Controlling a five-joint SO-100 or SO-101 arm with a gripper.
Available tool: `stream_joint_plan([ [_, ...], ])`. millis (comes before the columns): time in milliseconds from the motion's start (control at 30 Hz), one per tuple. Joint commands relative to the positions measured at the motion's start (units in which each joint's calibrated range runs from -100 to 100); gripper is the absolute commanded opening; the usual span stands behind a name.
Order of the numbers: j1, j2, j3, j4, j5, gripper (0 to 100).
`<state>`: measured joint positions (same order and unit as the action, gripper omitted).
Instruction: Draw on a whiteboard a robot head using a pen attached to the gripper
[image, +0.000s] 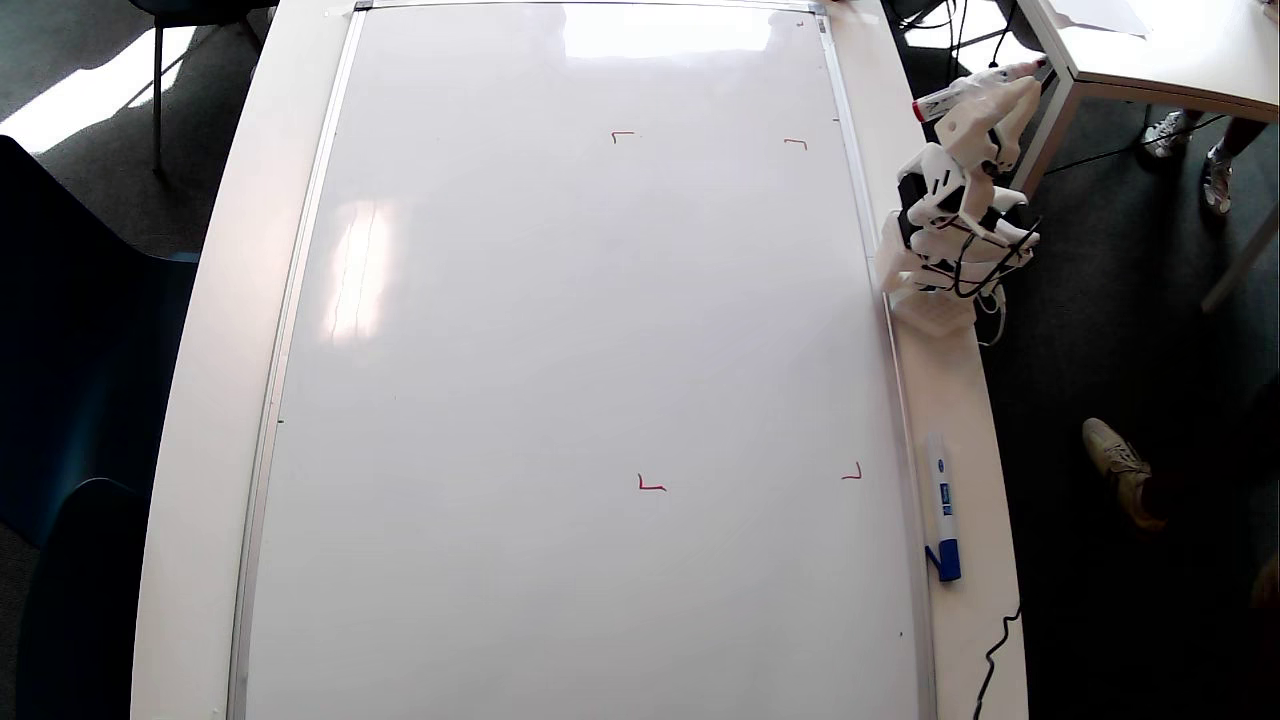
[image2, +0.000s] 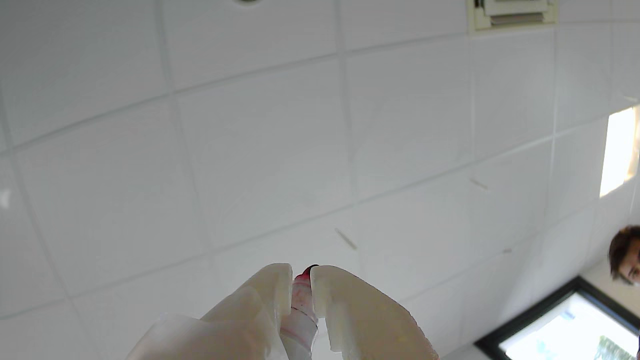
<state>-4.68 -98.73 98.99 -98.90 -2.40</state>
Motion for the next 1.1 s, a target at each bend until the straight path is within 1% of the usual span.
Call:
stream_joint_plan([
  [0, 0.37, -0.01, 0.37, -0.75, 0.21, 1],
  [433, 0.37, 0.07, 0.01, -0.75, 0.21, 1],
  [533, 0.00, 0.83, -2.54, -0.75, 0.26, 1],
  [600, 0.00, 0.99, -6.62, 2.55, 0.31, 1],
  [667, 0.00, 0.99, -10.62, 9.33, 0.31, 1],
  [700, -0.08, 0.99, -15.15, 17.49, 0.31, 1],
  [833, -0.08, 0.91, -23.96, 35.91, 0.31, 1],
  [867, -0.08, 0.91, -28.05, 45.99, 0.21, 1],
  [1000, -0.15, 0.99, -37.03, 66.93, -0.01, 1],
  [1033, -0.22, 1.08, -40.76, 76.57, -0.06, 1],
  [1067, -0.22, 1.25, -42.39, 80.92, -0.12, 1],
])
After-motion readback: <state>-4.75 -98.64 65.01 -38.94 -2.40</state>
